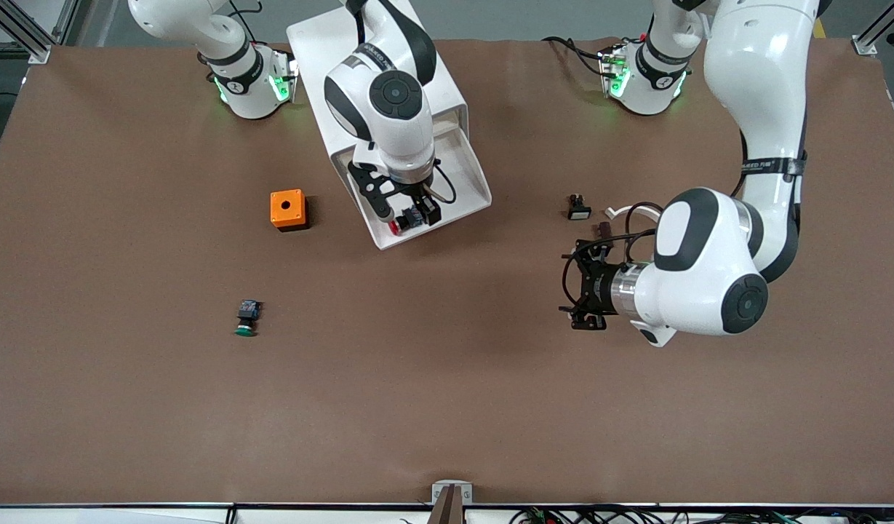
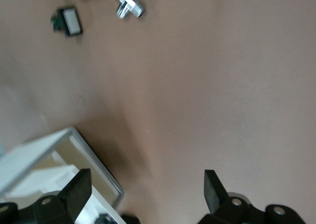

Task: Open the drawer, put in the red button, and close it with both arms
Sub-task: 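Lower the red button into the open drawer and open the right gripper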

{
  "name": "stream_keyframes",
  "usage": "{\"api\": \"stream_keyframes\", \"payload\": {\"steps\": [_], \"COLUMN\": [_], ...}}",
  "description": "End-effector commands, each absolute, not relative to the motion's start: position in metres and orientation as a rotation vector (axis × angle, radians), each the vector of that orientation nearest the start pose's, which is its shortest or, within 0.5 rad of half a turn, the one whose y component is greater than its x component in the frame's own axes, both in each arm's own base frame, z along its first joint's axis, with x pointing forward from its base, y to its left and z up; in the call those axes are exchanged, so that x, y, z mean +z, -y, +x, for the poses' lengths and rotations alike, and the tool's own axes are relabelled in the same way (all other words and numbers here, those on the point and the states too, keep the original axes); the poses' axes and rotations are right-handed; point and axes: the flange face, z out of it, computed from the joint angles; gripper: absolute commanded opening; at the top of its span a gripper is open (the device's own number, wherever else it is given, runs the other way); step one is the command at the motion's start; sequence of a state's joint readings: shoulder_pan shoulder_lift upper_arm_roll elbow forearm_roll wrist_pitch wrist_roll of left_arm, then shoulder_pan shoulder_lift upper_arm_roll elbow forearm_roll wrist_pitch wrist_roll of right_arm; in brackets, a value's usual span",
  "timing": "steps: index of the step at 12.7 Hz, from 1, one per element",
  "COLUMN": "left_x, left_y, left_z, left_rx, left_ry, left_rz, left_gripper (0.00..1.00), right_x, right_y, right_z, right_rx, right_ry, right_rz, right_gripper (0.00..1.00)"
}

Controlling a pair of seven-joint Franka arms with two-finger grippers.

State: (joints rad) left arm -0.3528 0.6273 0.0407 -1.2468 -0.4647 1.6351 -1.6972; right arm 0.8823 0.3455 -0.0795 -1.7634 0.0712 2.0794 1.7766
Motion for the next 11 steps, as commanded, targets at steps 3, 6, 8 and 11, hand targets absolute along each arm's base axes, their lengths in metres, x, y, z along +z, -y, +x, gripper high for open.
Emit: {"api": "stream_keyframes", "payload": {"steps": [3, 6, 8, 11], "left_x": [0.41, 0.403, 0.399, 0.375], "left_y": [0.255, 0.26, 0.275, 0.296], "left_z": [0.641, 0.639, 0.634, 0.63], "left_rx": [0.641, 0.642, 0.612, 0.601], "left_ry": [1.395, 1.204, 1.09, 0.927], "left_rz": [-2.776, -2.874, -2.917, -2.981], "left_gripper": [1.0, 1.0, 1.0, 1.0], "right_x": [0.402, 0.437, 0.454, 0.472], "right_y": [-0.457, -0.406, -0.35, -0.259], "right_z": [0.469, 0.514, 0.548, 0.583], "right_rx": [0.037, 0.088, 0.128, 0.183], "right_ry": [-1.388, -1.144, -0.998, -0.73], "right_rz": [-2.811, -2.965, -3.029, -3.105], "right_gripper": [1.0, 1.0, 1.0, 1.0]}}
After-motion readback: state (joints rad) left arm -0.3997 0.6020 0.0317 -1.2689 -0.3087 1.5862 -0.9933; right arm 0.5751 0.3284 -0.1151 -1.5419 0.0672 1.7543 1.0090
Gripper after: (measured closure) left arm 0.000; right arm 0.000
